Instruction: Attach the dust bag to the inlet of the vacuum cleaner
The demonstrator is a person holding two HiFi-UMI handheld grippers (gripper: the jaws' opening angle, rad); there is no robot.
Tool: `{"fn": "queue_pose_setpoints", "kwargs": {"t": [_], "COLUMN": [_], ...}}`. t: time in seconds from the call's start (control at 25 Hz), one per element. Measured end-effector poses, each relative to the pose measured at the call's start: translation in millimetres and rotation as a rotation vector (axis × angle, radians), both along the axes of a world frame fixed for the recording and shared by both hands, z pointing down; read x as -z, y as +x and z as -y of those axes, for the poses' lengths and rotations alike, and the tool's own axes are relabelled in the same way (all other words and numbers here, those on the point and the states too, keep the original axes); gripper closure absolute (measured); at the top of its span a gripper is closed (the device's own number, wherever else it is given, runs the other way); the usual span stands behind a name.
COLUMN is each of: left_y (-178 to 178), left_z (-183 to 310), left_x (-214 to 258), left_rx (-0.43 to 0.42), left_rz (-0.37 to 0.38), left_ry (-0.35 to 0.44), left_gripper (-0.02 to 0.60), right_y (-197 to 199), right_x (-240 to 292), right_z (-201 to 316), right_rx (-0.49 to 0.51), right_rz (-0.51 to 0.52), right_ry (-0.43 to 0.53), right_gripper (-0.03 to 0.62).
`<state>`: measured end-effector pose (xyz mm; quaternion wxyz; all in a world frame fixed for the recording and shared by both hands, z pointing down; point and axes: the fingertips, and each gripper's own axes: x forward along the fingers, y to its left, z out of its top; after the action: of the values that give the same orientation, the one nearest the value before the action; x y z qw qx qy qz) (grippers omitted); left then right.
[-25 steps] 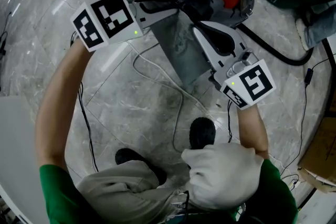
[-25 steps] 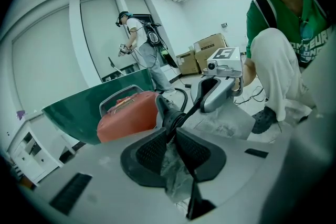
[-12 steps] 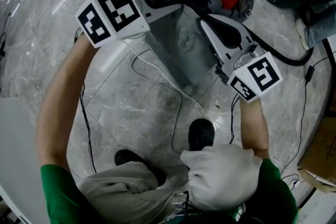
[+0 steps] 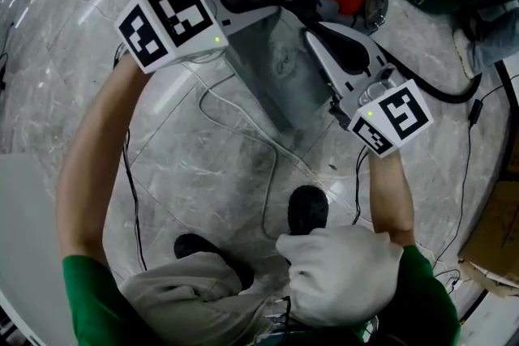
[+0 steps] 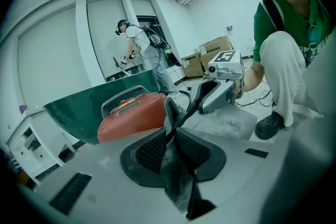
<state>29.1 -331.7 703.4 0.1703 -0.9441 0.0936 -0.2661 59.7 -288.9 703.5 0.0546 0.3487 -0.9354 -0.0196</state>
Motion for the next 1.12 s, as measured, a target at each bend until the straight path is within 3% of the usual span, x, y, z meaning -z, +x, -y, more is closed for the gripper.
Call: {"fn": "queue_pose_setpoints", "kwargs": {"t": [0.6, 1.12], "left_y": [-11.7, -16.3], "left_z": [-2.9, -34.3], "left_x": [11.7, 18.4], "left_rx": [0.078, 0.086], "left_rz": [-0.093, -0.127], "left_ry": [0.007, 0.005], "left_gripper": [0.523, 0.535], "right_y": [12.6, 14.7], "right_x": [4.9, 40.3], "right_z": [-8.4, -23.8], "right_rx": [-0.057, -0.109], "right_rz": [0.006, 0.031], "right_ry": [-0.027, 0.030], "right_gripper": [0.549, 0.550]}}
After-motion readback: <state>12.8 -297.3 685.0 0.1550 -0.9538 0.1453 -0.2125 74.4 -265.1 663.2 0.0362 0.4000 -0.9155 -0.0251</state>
